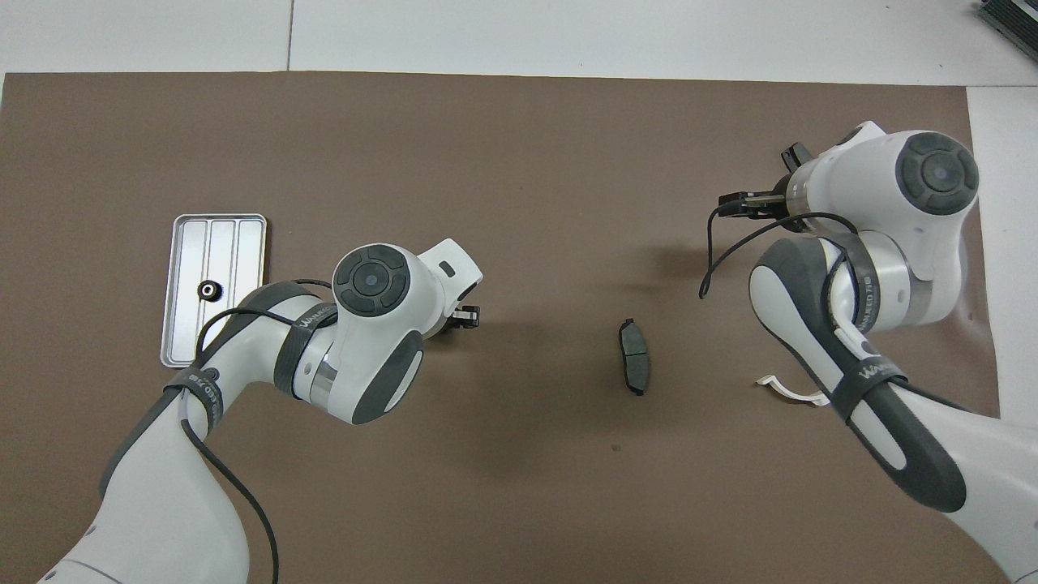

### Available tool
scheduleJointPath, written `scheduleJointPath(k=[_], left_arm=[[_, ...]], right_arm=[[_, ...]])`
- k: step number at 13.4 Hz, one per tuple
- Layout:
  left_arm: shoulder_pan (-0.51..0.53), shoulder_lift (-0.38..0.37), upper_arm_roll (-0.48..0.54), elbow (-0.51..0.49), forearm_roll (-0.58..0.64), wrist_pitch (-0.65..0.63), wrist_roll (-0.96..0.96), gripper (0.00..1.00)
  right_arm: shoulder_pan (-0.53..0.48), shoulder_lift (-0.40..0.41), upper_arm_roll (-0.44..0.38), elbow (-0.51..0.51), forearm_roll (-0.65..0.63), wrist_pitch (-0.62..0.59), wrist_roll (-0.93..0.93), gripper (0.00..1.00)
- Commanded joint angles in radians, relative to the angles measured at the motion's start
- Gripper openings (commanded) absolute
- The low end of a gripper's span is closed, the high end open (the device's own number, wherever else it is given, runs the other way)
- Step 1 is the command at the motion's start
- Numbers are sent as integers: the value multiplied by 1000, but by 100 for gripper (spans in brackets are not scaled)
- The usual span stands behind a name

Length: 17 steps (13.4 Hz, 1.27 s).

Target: Pick bearing gear from pile to tray

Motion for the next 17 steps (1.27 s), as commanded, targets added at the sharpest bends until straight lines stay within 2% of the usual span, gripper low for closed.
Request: scheduleJointPath(k=[1,3,5,9,13,15,17], left_arm=[[-30,-19,18,-14,-4,-24,-7,49],[-30,-22,16,-22,-4,-39,-9,43],[-30,-24,16,-31,-4,-37,-12,42],[-36,-27,16,-43,-4,-28,-12,36],[-36,-30,16,-42,-4,-31,-12,14],[-31,-29,16,-36,-4,-37,-10,4],[-16,-23,19,-8,-4,-42,-10,2]], right_arm=[[-54,41,17,-12,4,44,-63,100],[-77,75,19,-13,4,71,-72,100],[-83,87,19,-31,4,73,-80,100],[-103,72,20,-104,6,72,-96,100],[-117,65,20,-105,18,13,-147,99],[-118,65,20,-105,18,12,-158,85],[-117,58,20,-102,18,-8,-158,61]])
